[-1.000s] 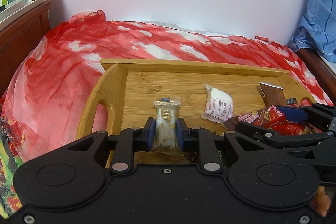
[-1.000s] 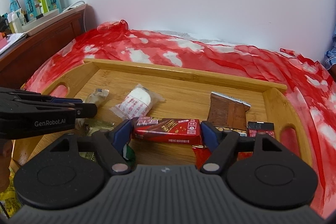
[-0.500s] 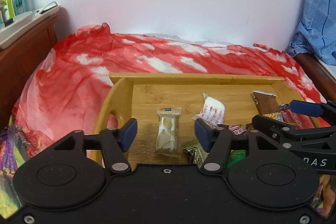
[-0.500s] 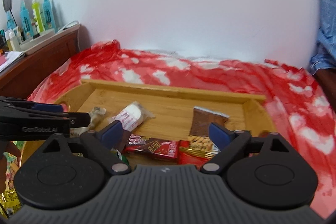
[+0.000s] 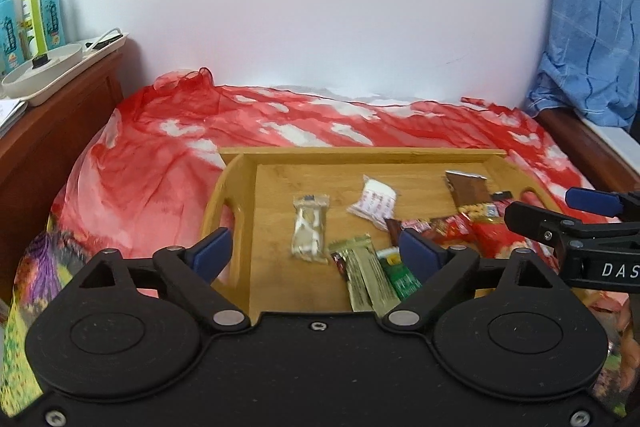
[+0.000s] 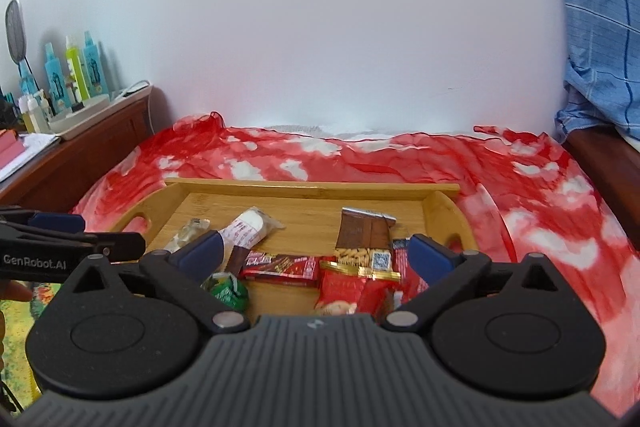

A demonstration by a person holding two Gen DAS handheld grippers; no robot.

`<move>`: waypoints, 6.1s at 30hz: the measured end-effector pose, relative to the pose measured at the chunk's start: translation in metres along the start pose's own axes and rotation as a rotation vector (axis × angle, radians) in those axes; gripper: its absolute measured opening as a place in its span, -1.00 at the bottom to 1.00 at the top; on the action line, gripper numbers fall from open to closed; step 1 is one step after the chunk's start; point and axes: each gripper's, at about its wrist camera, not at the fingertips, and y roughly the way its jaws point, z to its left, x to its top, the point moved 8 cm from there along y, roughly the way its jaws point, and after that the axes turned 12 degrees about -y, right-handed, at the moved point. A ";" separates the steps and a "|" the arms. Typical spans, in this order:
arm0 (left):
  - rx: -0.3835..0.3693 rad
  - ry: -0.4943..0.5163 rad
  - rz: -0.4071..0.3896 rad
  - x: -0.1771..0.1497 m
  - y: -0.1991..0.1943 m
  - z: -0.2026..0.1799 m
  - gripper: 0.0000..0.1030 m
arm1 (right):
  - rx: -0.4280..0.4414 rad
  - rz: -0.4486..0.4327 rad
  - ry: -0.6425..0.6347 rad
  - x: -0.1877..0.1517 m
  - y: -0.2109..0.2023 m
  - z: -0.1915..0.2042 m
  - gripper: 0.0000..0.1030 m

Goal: Organize snacks
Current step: 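Open both tools to release the items on the tray and withdraw, then move both tools back over the remaining snack pile, then grasp the yellow bag with left tool while right tool grasps pink wrapped cake, then carry the yellow bag and pink cake over the tray and lower them, then open both tools to release the items on the tray and withdraw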

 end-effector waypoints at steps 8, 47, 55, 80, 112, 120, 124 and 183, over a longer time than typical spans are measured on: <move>-0.012 0.003 -0.029 -0.025 -0.033 0.008 0.99 | -0.040 -0.015 -0.035 -0.026 -0.031 -0.003 1.00; 0.089 0.080 0.009 -0.138 -0.059 0.059 0.95 | -0.099 -0.002 -0.057 -0.122 -0.059 0.008 1.00; 0.103 0.104 0.008 -0.142 -0.057 0.059 0.81 | -0.077 0.011 -0.064 -0.126 -0.051 0.018 0.93; 0.102 0.039 0.038 -0.145 -0.048 0.067 0.51 | -0.078 0.019 -0.006 -0.128 -0.045 0.014 0.57; 0.045 0.031 -0.047 -0.081 -0.078 0.030 -0.51 | -0.070 -0.056 0.040 -0.086 -0.076 0.019 0.09; 0.044 -0.006 -0.049 -0.053 -0.047 0.023 -0.51 | -0.011 -0.030 0.020 -0.058 -0.049 0.037 0.11; 0.079 -0.024 -0.017 -0.047 -0.023 0.024 -0.51 | -0.004 0.012 0.005 -0.054 -0.029 0.049 0.11; 0.098 -0.002 -0.029 -0.041 0.012 0.018 0.66 | -0.025 -0.004 -0.030 -0.044 -0.010 0.040 0.77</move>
